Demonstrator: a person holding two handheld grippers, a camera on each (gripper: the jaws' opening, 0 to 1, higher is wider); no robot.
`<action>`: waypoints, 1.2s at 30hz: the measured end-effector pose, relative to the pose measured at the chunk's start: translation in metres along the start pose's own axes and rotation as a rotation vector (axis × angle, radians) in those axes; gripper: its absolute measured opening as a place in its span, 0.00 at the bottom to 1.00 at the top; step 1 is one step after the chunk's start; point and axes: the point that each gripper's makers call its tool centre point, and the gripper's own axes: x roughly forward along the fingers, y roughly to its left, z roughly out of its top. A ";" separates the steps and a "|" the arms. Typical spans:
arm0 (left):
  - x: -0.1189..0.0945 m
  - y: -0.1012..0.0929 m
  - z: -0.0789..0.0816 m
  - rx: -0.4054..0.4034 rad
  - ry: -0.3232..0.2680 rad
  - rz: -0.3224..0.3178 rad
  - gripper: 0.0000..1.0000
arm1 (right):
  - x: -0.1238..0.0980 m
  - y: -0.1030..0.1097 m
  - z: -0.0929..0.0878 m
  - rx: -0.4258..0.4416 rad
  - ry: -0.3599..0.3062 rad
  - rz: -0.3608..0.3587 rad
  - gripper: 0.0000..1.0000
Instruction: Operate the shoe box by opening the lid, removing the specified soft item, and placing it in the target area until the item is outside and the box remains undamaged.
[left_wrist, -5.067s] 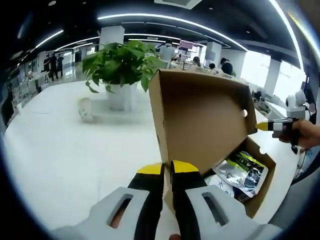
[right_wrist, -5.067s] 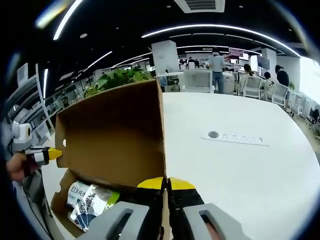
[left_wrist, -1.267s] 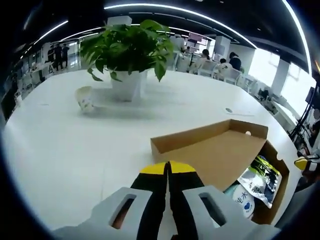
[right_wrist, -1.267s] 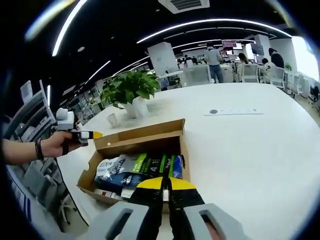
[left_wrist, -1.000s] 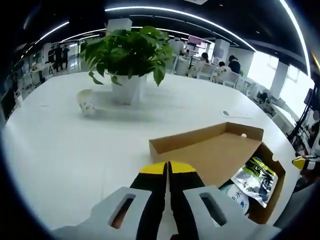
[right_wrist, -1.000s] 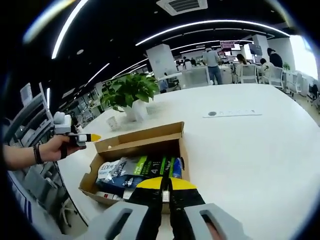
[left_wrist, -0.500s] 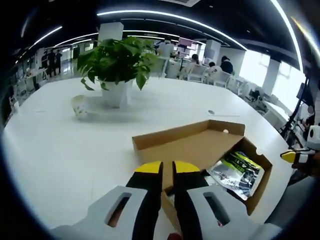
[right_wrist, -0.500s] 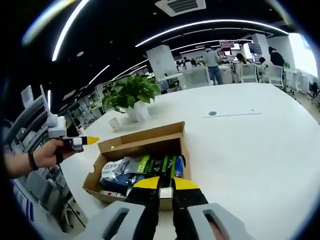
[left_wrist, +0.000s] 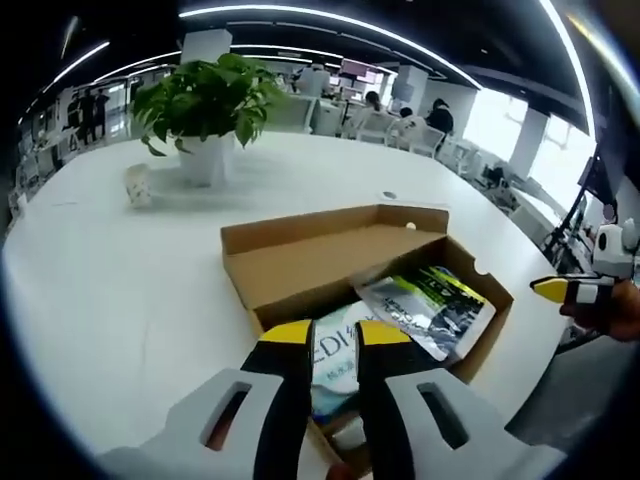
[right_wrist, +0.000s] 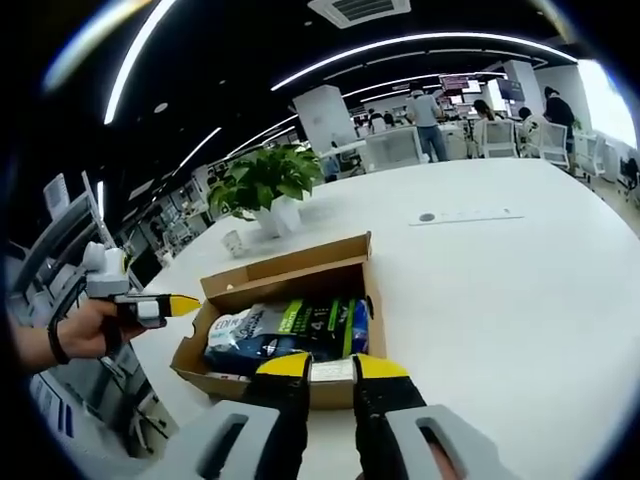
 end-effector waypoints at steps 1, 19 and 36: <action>0.000 -0.002 -0.002 -0.008 0.004 -0.004 0.15 | 0.000 0.000 0.000 0.001 0.001 0.001 0.14; 0.014 -0.050 -0.037 -0.137 0.129 -0.093 0.29 | 0.009 0.008 -0.005 0.026 0.025 0.053 0.19; 0.036 -0.072 -0.042 -0.301 0.164 -0.145 0.18 | 0.007 0.008 -0.017 0.037 0.039 0.055 0.19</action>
